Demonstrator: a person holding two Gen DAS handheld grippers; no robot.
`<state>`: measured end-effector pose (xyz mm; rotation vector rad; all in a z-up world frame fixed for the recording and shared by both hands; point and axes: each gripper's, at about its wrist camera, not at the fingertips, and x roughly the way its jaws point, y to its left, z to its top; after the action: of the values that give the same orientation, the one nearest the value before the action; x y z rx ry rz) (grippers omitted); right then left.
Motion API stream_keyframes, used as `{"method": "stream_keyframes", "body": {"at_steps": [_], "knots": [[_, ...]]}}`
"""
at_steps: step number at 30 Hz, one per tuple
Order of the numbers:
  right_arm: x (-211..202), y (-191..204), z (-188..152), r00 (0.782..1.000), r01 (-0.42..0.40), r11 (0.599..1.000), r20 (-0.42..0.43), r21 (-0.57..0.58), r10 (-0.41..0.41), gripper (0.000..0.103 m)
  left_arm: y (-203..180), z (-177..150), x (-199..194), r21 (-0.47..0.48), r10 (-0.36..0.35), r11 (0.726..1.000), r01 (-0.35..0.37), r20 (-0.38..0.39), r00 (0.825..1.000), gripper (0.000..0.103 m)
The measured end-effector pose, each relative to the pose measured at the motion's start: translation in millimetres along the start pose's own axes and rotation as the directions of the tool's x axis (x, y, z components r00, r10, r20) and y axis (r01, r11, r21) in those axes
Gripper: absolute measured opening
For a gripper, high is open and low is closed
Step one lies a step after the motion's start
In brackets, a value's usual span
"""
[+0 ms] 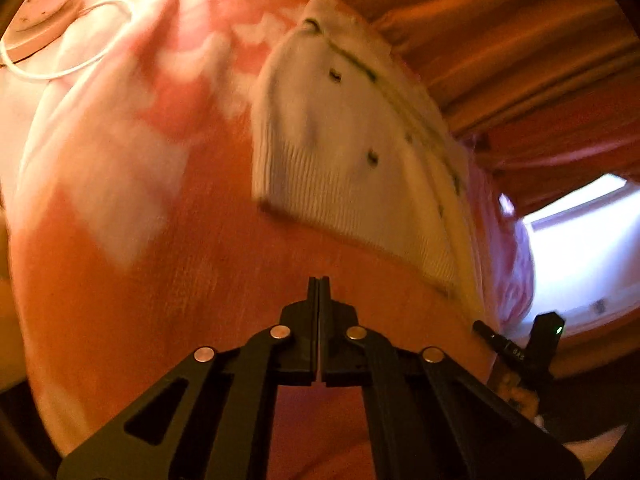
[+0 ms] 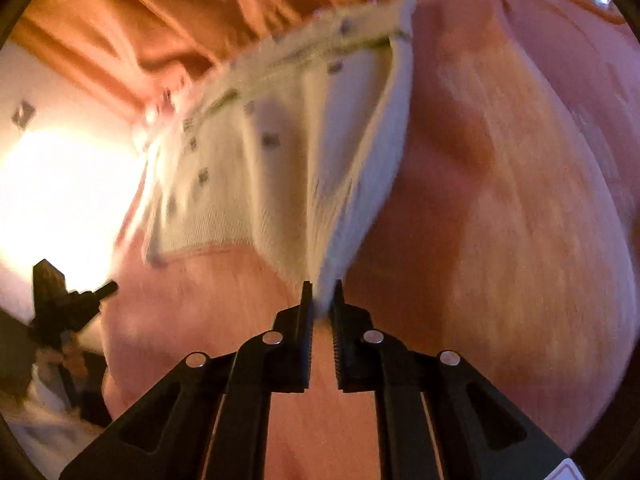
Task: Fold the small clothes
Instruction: 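Grasp the folded edge with the right gripper and fold it toward the left gripper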
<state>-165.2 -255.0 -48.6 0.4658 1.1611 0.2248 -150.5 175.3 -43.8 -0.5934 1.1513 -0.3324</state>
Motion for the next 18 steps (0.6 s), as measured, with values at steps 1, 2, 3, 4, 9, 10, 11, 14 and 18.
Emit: {"method": "stream_keyframes", "body": {"at_steps": [1,2,3,4,9,10,11,14,18], "knots": [[-1,-2,-5,1.000,0.014,1.000,-0.009,0.001,-0.014,0.000,-3,-2,0,0.027,0.015,1.000,-0.015,-0.003,1.000,0.000],[-3,-4,-8,0.999,0.031,1.000,-0.008,0.004,-0.031,0.001,-6,-2,1,0.046,0.029,0.999,-0.029,0.001,1.000,0.000],[-2,-7,-7,1.000,0.018,1.000,-0.013,0.015,-0.018,0.001,-9,4,2,0.047,0.028,0.998,-0.029,0.029,0.999,0.001],[-2,-8,-4,1.000,0.007,1.000,-0.011,0.026,-0.006,0.001,-9,10,6,0.043,0.019,0.999,-0.021,0.046,0.999,0.020],[9,5,16,0.996,0.065,0.998,0.061,0.025,-0.066,0.053,-10,48,33,-0.016,0.103,0.995,-0.101,0.109,0.989,0.082],[14,7,18,0.996,0.059,0.998,0.065,0.025,-0.061,0.055,-11,54,39,-0.002,0.117,0.993,-0.117,0.108,0.987,0.083],[19,9,20,0.996,0.059,0.998,0.067,0.028,-0.060,0.057,-11,62,49,0.002,0.138,0.990,-0.139,0.100,0.985,0.083],[34,7,26,0.996,0.048,0.998,0.071,0.051,-0.051,0.057,-3,72,69,-0.010,0.124,0.992,-0.123,0.080,0.989,0.083],[48,0,38,0.996,-0.017,0.995,0.091,0.100,0.008,0.030,13,80,92,-0.063,0.001,0.998,0.001,0.032,0.999,0.029]]}}
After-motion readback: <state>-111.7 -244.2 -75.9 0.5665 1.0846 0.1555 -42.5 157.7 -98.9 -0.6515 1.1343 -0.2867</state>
